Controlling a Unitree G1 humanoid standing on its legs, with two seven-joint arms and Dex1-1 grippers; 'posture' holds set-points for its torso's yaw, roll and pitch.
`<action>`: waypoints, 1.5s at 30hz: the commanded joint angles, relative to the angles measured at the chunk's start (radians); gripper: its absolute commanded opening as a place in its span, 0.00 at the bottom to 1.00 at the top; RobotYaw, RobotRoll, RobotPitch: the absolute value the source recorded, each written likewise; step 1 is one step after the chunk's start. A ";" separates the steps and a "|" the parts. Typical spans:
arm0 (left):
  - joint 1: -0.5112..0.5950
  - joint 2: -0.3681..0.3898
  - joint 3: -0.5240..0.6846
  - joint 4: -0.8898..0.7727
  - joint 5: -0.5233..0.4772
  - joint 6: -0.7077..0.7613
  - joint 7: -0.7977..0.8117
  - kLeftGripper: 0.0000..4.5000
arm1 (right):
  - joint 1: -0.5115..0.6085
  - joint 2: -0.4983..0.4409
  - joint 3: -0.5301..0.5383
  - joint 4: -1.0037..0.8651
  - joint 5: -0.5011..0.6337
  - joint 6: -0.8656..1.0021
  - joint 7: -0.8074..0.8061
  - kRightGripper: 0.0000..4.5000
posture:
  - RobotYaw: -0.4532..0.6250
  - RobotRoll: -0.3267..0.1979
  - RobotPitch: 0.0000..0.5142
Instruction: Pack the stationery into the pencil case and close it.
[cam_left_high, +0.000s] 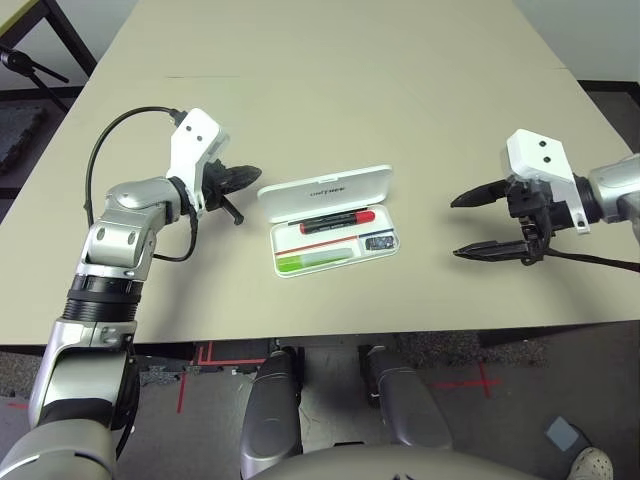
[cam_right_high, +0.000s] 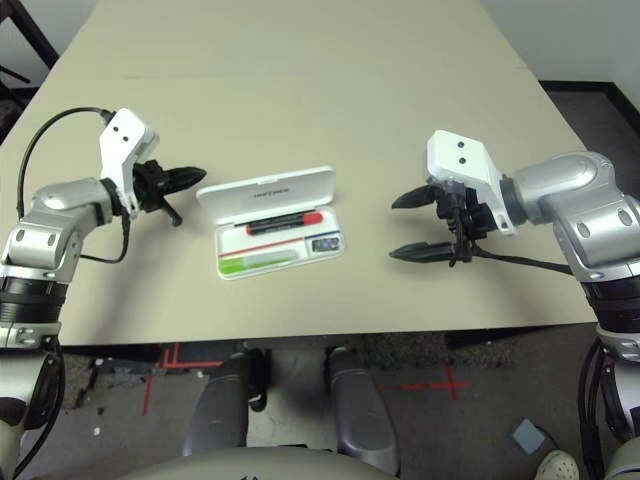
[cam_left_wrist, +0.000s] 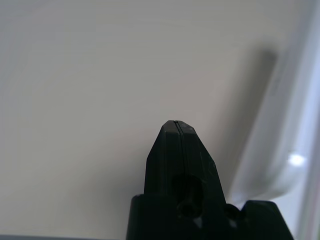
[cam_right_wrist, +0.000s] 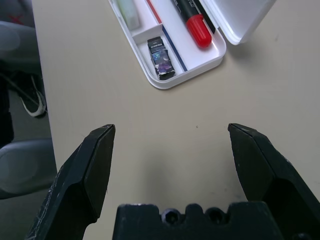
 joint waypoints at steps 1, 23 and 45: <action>0.034 -0.003 -0.026 -0.075 -0.043 0.029 -0.055 0.01 | -0.001 -0.002 0.006 -0.014 -0.003 -0.005 -0.005 1.00 | 0.37 0.62 0.37; 0.123 -0.037 -0.311 -0.224 0.123 -0.030 -0.068 0.01 | 0.010 0.012 0.032 0.011 -0.059 -0.035 -0.020 1.00 | 0.37 0.62 0.39; 0.190 -0.219 -0.029 -0.163 -0.075 -0.103 0.029 0.65 | 0.000 0.235 -0.105 0.158 -0.047 0.070 -0.371 1.00 | 0.37 0.62 0.42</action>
